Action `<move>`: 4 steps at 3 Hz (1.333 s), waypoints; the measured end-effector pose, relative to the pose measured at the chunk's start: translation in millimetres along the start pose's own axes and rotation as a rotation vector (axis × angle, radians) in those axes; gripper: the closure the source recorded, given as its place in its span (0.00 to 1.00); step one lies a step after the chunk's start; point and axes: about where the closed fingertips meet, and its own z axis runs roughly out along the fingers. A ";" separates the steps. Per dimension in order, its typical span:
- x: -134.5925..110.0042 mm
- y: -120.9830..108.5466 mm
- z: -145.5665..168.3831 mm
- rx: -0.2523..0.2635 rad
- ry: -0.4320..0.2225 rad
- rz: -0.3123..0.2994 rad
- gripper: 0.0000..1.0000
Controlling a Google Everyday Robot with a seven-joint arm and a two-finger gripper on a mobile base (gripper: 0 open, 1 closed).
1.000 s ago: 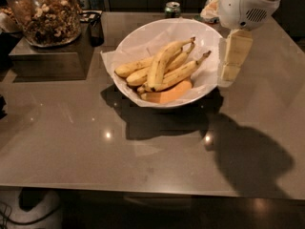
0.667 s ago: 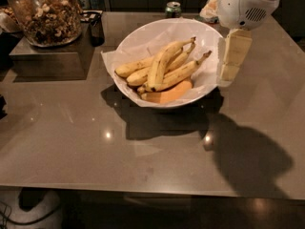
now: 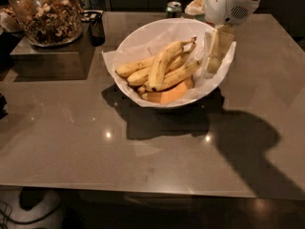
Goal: Pick banana from white bowl
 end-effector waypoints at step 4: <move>-7.8 -29.0 51.9 -0.072 -0.124 -0.021 0.00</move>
Offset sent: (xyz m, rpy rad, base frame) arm 0.0148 0.0118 -0.0061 0.0370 0.0156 0.0314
